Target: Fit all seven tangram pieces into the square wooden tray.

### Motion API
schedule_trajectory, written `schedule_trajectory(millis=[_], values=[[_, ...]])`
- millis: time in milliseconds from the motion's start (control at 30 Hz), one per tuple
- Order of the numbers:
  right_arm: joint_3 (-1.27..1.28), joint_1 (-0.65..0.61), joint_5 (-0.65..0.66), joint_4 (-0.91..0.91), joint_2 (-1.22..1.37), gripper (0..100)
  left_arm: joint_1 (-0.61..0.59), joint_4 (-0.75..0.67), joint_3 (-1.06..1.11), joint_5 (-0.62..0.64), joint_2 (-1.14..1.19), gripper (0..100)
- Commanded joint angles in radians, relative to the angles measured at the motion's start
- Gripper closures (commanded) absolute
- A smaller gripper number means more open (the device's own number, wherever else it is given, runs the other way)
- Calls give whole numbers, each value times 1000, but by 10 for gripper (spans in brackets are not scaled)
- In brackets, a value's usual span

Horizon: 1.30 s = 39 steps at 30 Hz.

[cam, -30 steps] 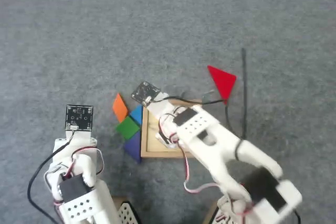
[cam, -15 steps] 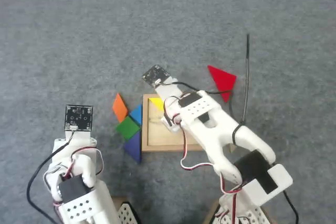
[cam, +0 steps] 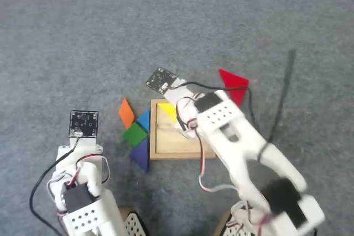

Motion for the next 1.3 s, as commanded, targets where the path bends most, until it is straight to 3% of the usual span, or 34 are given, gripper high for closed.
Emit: schedule_trajectory(millis=[0,100,200,500,567,667,733,1100,1267], values=[[48,28,28,35,-206,885,11,-31,-19,9,-17,978],[130,65,55,22,-329,805,12,-89,-47,21,-17,922],[178,139,92,5,-437,790,51,-103,-108,103,-15,865],[430,292,92,-107,-542,790,348,-26,-231,193,-12,835],[431,303,75,-114,-536,806,384,-21,-248,255,-11,807],[431,305,21,-119,-535,916,437,9,-259,272,35,774],[431,303,12,-130,-535,976,466,2,-274,275,120,774],[453,308,6,-171,-532,965,572,3,-619,164,1108,773],[480,308,8,-220,-532,965,557,-95,-645,166,1343,775]])
